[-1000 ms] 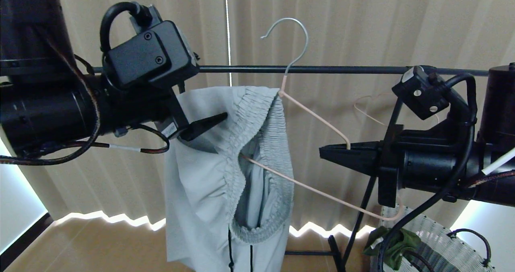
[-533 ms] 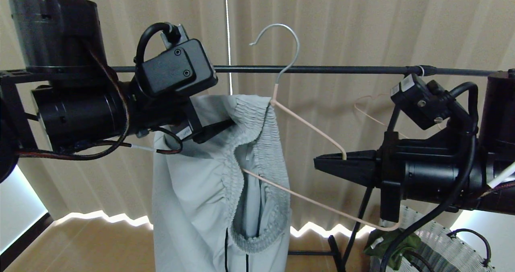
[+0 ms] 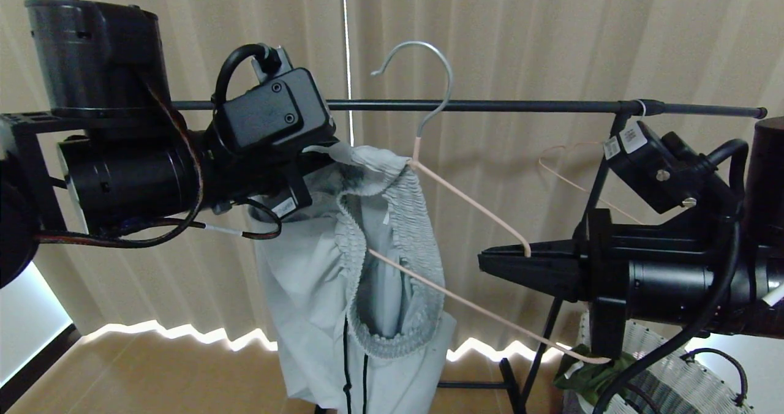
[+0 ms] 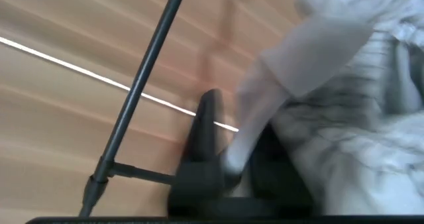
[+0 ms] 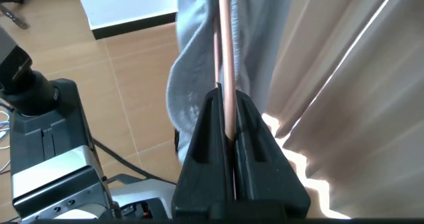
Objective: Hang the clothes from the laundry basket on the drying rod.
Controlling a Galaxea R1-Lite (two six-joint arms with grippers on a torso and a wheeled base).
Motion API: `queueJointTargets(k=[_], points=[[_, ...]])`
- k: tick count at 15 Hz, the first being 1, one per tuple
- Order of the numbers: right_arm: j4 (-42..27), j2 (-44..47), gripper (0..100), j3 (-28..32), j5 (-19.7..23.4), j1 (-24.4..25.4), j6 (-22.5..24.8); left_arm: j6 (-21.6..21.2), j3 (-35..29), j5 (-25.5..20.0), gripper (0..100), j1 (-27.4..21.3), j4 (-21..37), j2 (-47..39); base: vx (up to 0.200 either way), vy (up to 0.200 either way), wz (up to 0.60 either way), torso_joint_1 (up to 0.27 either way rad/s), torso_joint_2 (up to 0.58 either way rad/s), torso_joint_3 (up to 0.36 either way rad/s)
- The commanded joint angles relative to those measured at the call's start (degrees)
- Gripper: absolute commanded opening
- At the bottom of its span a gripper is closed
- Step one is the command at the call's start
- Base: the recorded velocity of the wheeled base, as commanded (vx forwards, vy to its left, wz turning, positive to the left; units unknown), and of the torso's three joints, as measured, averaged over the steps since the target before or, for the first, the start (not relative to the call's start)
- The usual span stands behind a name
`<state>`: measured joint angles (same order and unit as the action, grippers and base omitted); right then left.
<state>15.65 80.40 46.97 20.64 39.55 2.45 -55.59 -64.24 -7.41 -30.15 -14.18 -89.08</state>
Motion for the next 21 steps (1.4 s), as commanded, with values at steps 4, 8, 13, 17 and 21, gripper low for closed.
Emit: queueJointTargets(k=[4, 8, 13, 17, 21], points=[[-0.01, -0.33, 0, -0.04, -0.16, 0.0, 0.19, 0.13, 1.23, 0.2, 0, 0.09, -0.06, 0.31, 0.0, 0.0, 0.0, 0.0, 0.0, 0.0], [-0.01, -0.59, 100, -1.27, -0.86, -0.26, 0.89, 0.31, 3.07, 0.56, 0, 0.26, -0.15, 1.8, 0.0, 0.0, 0.0, 0.0, 0.0, 0.0], [0.17, -1.3, 100, -3.9, -11.06, -0.43, 4.76, 3.12, 6.68, 14.88, 0, 1.41, -0.06, 3.38, 0.0, 0.0, 0.0, 0.0, 0.0, 0.0], [1.75, -0.06, 100, -5.49, -13.61, -0.43, 4.93, 17.53, 5.62, 31.67, 0, 0.0, 0.2, 2.33, 0.0, 0.0, 0.0, 0.0, 0.0, 0.0], [7.73, 3.8, 100, -7.07, -16.42, 0.09, 4.67, 28.87, 3.07, 33.95, 0, -1.84, 0.12, 1.36, 0.0, 0.0, 0.0, 0.0, 0.0, 0.0]])
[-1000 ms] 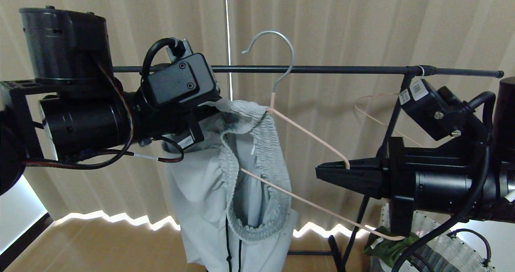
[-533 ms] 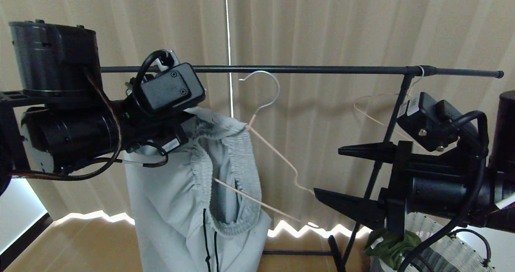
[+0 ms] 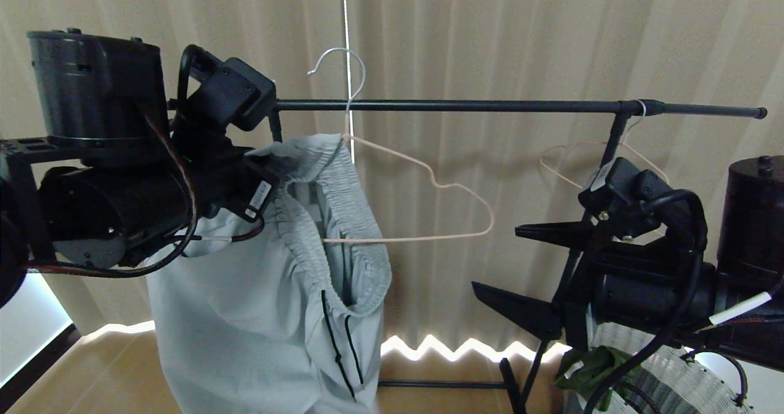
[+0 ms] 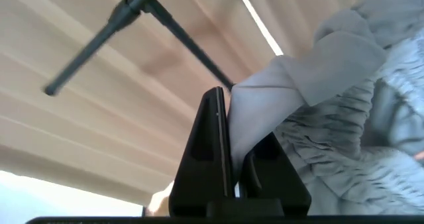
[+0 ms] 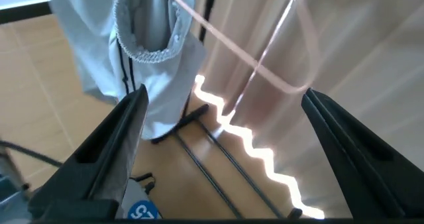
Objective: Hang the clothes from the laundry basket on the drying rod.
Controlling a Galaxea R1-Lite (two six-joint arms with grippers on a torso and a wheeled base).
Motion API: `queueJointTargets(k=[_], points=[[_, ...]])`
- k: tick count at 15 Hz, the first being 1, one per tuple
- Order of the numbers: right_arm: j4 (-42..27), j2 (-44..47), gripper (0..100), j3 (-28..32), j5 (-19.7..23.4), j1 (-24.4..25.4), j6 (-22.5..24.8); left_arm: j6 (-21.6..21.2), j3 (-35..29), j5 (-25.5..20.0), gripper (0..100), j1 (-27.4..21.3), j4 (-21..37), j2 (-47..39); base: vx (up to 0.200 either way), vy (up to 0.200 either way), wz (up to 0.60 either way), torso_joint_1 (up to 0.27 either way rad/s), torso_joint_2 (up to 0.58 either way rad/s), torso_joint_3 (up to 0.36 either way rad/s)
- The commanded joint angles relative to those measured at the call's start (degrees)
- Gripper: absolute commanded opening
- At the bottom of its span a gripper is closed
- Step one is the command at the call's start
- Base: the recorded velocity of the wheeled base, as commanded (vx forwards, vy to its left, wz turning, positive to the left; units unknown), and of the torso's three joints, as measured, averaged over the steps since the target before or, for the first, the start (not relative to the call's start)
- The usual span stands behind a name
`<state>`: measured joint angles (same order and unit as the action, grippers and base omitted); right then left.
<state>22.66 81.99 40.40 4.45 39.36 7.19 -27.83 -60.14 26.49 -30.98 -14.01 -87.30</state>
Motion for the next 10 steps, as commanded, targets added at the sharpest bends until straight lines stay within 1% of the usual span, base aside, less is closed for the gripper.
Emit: queueJointTargets(k=[1, 2, 3, 5, 6, 7, 8, 10], points=[[1.24, 2.47, 100, -0.5, -0.23, 0.54, -0.16, 1.82, -1.21, 0.05, 0, -1.37, -0.06, -0.33, 0.0, 0.0, 0.0, 0.0, 0.0, 0.0], [2.47, 3.61, 100, -0.23, -0.23, 2.12, -0.16, 3.05, -1.91, 0.05, 0, -2.42, -0.06, -0.15, 0.0, 0.0, 0.0, 0.0, 0.0, 0.0], [3.44, 4.75, 100, -0.06, -0.41, 2.56, -0.25, 3.4, -2.53, -0.04, 0, -3.13, -0.14, -0.15, 0.0, 0.0, 0.0, 0.0, 0.0, 0.0], [7.48, 8.36, 100, 0.21, -2.08, 2.65, -0.34, 5.42, -4.2, 0.05, 0, -5.5, -0.14, -0.07, 0.0, 0.0, 0.0, 0.0, 0.0, 0.0], [10.03, 9.85, 100, 0.12, -2.25, 2.65, -0.6, 5.59, -4.55, 0.05, 0, -6.38, -0.14, 0.11, 0.0, 0.0, 0.0, 0.0, 0.0, 0.0], [10.03, 9.85, 100, 0.12, -2.25, 2.65, -0.6, 5.59, -4.55, 0.05, 0, -6.38, -0.14, 0.11, 0.0, 0.0, 0.0, 0.0, 0.0, 0.0], [13.37, 11.79, 100, 0.38, -2.25, 2.56, -1.22, 5.59, -4.9, 0.05, 0, -7.52, -0.14, 0.64, 0.0, 0.0, 0.0, 0.0, 0.0, 0.0], [15.57, 14.42, 100, 0.82, -2.69, 2.47, -1.83, 5.51, -5.17, 0.05, 0, -8.31, -0.23, 1.16, 0.0, 0.0, 0.0, 0.0, 0.0, 0.0]])
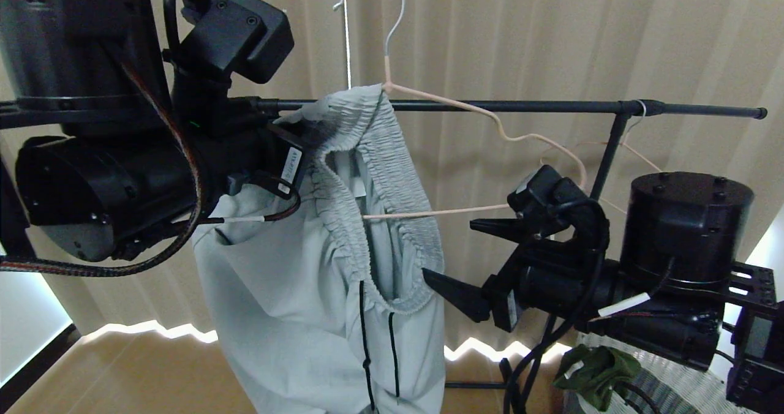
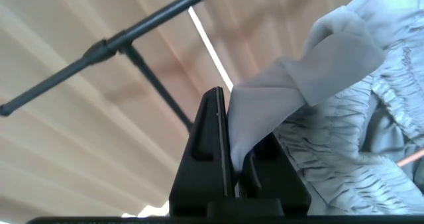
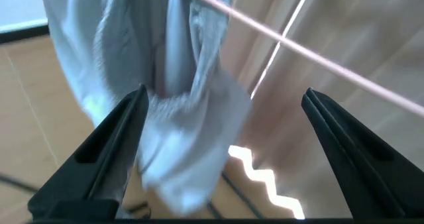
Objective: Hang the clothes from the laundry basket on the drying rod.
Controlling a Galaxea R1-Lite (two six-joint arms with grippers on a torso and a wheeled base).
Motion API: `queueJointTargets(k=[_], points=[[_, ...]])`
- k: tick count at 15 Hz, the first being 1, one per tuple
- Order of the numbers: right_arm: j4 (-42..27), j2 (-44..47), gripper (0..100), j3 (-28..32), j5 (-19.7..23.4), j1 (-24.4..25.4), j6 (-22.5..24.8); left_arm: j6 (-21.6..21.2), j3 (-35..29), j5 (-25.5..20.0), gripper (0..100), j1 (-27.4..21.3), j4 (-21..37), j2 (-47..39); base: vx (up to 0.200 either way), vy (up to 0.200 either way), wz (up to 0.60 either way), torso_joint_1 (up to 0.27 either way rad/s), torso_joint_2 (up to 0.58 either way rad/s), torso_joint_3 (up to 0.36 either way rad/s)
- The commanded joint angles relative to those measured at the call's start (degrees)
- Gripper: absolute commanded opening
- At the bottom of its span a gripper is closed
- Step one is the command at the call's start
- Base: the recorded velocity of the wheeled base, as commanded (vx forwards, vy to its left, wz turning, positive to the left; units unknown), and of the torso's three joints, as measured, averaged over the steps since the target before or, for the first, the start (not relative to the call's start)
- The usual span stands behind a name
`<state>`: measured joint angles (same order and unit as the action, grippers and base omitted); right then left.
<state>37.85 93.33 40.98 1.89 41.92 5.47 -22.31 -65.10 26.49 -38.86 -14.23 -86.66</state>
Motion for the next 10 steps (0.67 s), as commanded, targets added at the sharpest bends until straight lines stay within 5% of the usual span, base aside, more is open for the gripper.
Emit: queueJointTargets(k=[1, 2, 3, 10], points=[[1.0, 3.7, 100, 0.15, -0.57, -0.09, -0.11, -0.1, -0.2, -0.04, 0, -0.51, -0.01, 0.71, 0.0, 0.0, 0.0, 0.0, 0.0, 0.0], [1.79, 4.32, 100, 0.15, -0.92, -0.09, -0.11, -0.1, -0.2, -0.12, 0, -0.69, -0.01, 0.88, 0.0, 0.0, 0.0, 0.0, 0.0, 0.0], [2.31, 4.49, 0, 0.06, -0.92, -0.09, -0.11, -0.1, -0.12, -0.39, 0, -0.69, -0.01, 1.32, 0.0, 0.0, 0.0, 0.0, 0.0, 0.0], [2.49, 1.33, 0, -0.64, -2.68, -2.99, -0.11, -2.56, 0.59, -0.04, 0, 2.65, -0.01, 1.85, 0.0, 0.0, 0.0, 0.0, 0.0, 0.0]])
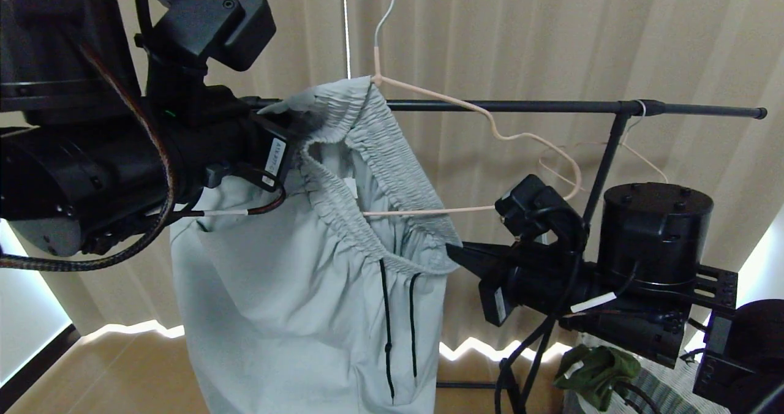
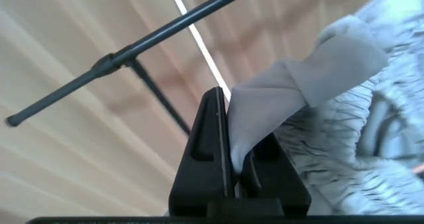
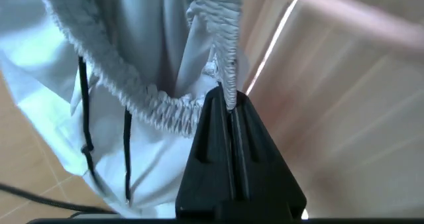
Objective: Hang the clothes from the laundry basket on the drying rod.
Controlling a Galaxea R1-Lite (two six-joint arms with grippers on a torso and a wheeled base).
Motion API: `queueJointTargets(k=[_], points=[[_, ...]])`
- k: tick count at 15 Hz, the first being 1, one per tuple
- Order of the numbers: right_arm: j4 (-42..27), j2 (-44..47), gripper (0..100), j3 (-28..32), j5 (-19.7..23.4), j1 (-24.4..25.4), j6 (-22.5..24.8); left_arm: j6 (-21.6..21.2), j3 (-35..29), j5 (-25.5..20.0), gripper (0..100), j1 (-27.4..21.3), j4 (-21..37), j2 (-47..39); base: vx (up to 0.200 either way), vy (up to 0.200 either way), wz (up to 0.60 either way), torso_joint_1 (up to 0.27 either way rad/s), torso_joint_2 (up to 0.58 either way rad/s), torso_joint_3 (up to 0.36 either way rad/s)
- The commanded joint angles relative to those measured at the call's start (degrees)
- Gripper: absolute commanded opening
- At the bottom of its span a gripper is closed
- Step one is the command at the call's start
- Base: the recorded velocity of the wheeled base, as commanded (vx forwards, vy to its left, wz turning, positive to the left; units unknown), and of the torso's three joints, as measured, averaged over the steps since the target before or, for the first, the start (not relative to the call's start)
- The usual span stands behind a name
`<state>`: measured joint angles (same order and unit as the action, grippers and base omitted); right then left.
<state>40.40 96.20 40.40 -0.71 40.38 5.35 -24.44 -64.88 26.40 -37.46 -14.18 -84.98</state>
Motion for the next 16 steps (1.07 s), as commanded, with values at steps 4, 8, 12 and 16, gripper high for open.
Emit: queueJointTargets(k=[4, 8, 12, 16], points=[[-0.15, -4.7, 0, -0.5, 0.0, -6.54, 0.19, -3.86, 1.07, 0.05, 0, 4.33, -0.15, 0.69, 0.0, 0.0, 0.0, 0.0, 0.0, 0.0], [-0.32, -4.88, 0, -0.41, -0.08, -10.58, 0.36, -6.06, 2.04, 0.05, 0, 5.73, -0.15, 1.05, 0.0, 0.0, 0.0, 0.0, 0.0, 0.0], [-0.41, -4.79, 0, -0.06, -0.08, -11.64, 0.45, -12.56, 7.22, -0.04, 0, 9.86, -4.89, 1.92, 0.0, 0.0, 0.0, 0.0, 0.0, 0.0], [-0.85, -4.79, 0, 1.52, 0.0, -11.64, 0.62, -19.33, 13.2, -0.3, 0, 14.52, -13.42, 1.48, 0.0, 0.0, 0.0, 0.0, 0.0, 0.0]])
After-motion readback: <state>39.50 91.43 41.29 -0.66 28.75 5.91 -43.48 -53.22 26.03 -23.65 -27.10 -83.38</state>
